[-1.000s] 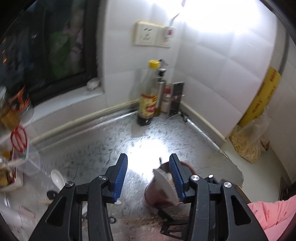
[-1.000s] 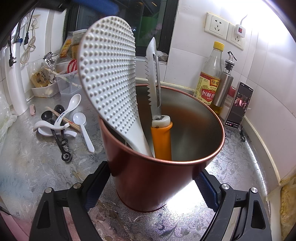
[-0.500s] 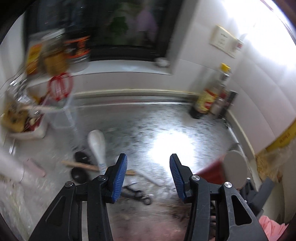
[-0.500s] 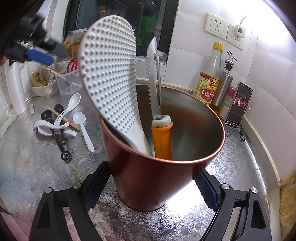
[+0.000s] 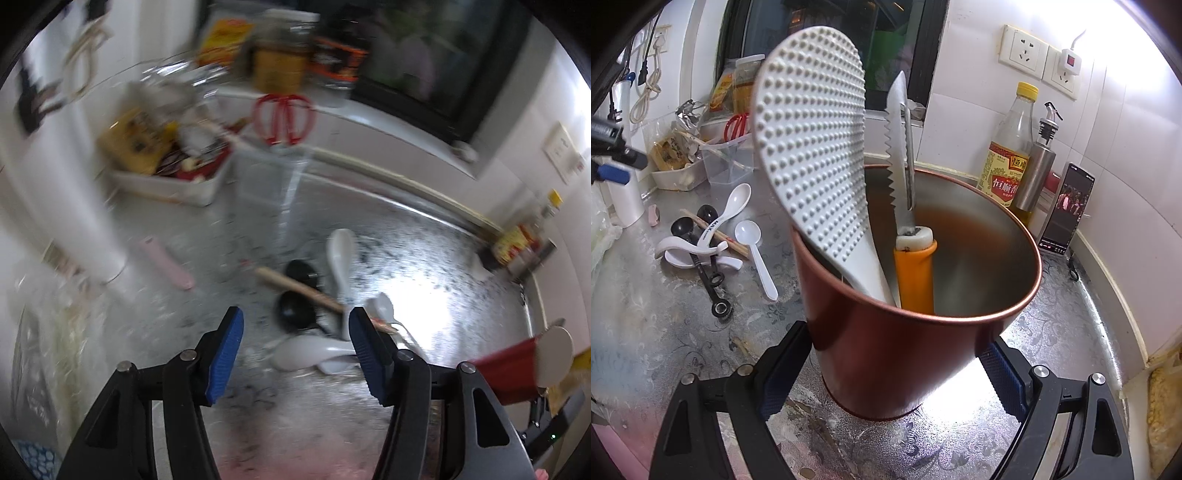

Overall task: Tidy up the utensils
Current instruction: 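Move the left tool back toward the pink-handled knife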

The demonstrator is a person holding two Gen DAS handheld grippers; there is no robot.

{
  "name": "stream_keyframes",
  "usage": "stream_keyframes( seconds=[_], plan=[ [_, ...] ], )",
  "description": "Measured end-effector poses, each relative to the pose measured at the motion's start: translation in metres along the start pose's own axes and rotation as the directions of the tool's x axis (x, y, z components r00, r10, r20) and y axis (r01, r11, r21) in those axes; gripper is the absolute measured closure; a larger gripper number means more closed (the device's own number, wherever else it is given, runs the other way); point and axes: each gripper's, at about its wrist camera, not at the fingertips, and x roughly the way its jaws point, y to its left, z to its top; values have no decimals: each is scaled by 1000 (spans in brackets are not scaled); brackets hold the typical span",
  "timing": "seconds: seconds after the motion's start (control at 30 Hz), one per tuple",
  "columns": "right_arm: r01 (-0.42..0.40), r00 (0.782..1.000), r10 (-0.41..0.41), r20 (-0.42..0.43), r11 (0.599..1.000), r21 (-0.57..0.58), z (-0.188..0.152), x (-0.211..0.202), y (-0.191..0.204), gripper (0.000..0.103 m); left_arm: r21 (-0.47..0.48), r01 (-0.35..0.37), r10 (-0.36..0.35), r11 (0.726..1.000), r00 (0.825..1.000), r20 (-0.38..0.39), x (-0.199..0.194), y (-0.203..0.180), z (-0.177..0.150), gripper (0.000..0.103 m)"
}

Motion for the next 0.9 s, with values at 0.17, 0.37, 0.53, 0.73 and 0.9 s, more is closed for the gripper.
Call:
stream_keyframes(
  seconds=[0.17, 0.37, 0.53, 0.73, 0.9],
  plan=[
    [7, 1000, -7, -9, 1000, -3, -1, 0, 3, 12, -64, -57, 57, 996, 998, 8, -1, 30, -4, 35],
    [20, 1000, -20, -19, 1000, -10, -1, -1, 5, 12, -156, -78, 79, 985, 997, 3, 8, 62, -8, 24],
    [30, 999, -31, -35, 999, -13, -3, 0, 6, 12, -225, -67, 66, 972, 998, -13, 18, 84, -13, 22],
    [43, 997, -44, -56, 999, -18, -5, 1, 8, 12, -274, -56, 48, 960, 998, -35, 32, 105, -9, 22],
    [56, 996, -58, -66, 998, -28, -6, 0, 12, 12, -270, -107, 98, 957, 994, -46, 46, 112, 5, 22]
  ],
)
